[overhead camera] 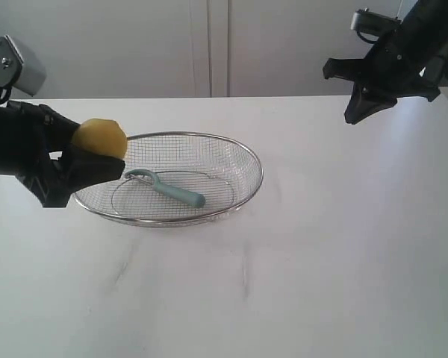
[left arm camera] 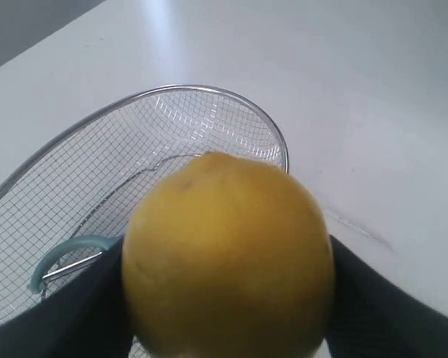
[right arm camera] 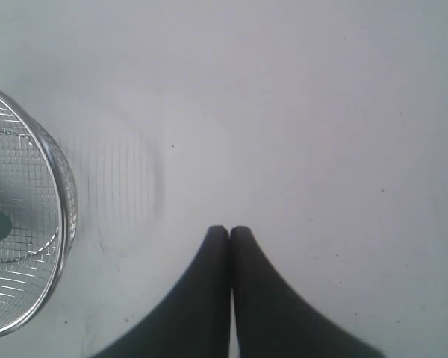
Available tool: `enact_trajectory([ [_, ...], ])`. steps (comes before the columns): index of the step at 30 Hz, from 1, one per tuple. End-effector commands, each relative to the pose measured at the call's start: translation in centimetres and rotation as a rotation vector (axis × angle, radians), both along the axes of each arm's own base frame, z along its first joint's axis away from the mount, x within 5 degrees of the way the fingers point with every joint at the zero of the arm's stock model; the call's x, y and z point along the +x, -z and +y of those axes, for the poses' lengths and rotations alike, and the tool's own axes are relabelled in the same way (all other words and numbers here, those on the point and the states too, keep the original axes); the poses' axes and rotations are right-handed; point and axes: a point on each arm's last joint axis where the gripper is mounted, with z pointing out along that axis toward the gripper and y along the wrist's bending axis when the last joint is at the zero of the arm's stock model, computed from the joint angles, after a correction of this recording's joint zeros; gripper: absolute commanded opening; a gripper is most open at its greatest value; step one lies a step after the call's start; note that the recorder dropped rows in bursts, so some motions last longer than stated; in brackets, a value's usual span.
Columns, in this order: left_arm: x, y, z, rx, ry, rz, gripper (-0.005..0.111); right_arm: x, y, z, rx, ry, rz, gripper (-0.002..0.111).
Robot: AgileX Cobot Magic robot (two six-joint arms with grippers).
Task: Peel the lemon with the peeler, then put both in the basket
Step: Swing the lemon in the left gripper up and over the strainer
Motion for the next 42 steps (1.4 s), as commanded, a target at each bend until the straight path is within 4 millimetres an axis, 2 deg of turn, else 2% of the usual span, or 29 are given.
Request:
enact_trajectory([
  [1, 0.2, -1.1, -0.2, -0.077, -0.040, 0.058, 0.000, 0.0, -0.7, -0.3, 0.000, 0.010, -0.022, 0.000],
  [10, 1.1, -3.7, 0.2, -0.020, -0.100, 0.127, 0.000, 0.0, -0.7, -0.3, 0.000, 0.011, -0.026, 0.000],
  [25, 1.7, -5.9, 1.3, 0.134, -0.189, 0.176, 0.000, 0.1, -0.7, -0.3, -0.001, 0.011, -0.035, 0.000],
  [35, 2.3, -5.6, 1.1, 0.343, -0.238, 0.168, 0.000, 0.1, -0.7, -0.3, -0.001, 0.013, -0.041, 0.000],
  [42, 3.6, -4.5, -0.8, 0.491, -0.254, 0.175, 0.000, 0.2, -0.8, -0.3, -0.001, 0.014, -0.045, 0.000],
])
